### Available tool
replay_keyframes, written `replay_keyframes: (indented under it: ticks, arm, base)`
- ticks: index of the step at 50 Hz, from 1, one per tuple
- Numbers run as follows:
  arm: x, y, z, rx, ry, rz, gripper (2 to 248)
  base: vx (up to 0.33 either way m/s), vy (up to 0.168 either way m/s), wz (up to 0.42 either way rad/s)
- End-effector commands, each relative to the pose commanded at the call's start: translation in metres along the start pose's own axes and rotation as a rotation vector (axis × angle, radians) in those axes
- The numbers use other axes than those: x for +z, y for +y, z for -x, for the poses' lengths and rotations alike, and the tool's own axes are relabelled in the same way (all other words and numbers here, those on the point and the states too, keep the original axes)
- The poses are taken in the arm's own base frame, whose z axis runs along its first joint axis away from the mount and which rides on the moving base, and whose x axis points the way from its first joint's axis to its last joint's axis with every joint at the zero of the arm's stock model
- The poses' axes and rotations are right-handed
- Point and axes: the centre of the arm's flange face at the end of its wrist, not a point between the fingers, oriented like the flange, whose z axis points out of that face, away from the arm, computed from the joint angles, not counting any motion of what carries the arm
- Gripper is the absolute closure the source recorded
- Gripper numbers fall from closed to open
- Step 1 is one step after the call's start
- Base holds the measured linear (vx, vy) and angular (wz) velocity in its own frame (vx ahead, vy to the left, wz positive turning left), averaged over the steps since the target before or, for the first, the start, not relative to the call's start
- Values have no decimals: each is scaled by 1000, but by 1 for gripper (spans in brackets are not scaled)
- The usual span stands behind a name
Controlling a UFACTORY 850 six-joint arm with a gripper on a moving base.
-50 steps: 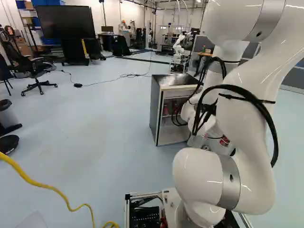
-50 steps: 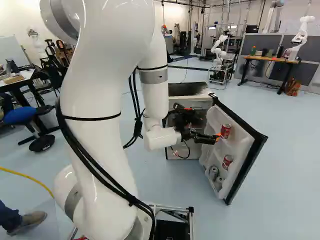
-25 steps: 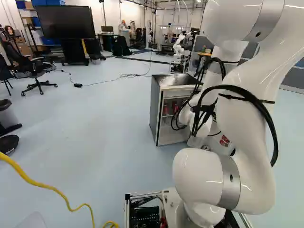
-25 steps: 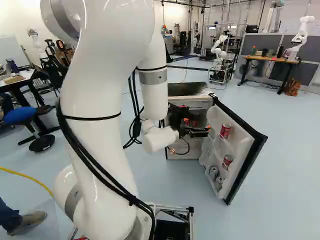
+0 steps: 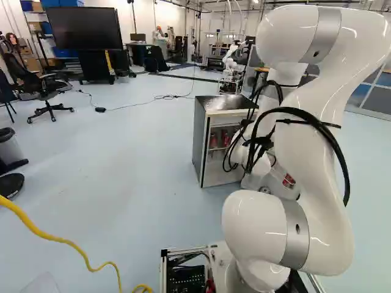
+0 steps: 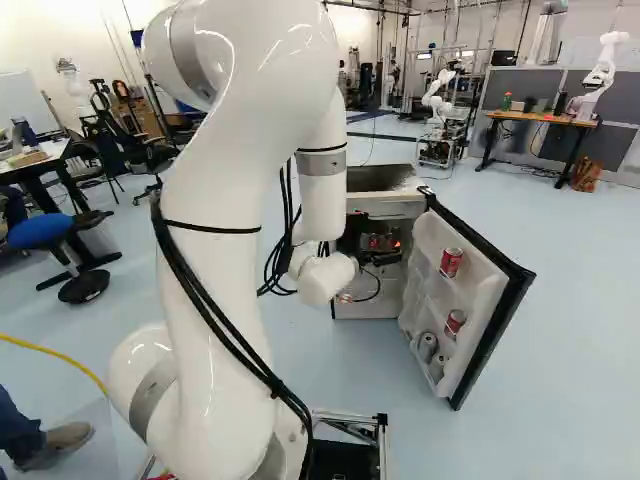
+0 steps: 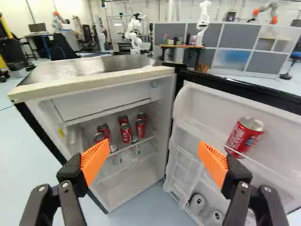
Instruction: Grab a drink from the fridge
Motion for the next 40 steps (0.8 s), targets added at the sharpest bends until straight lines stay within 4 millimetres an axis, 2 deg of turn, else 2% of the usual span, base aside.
replay_keyframes:
  ticks: [24, 32, 40]
  arm:
    - [50, -4, 23, -39, -7, -203, 3]
    - [66, 1, 32, -40, -8, -217, 3]
    - [73, 2, 41, -39, -18, -218, 3]
  base:
    - [0, 0, 0]
    - [0, 0, 0]
    - [0, 0, 0]
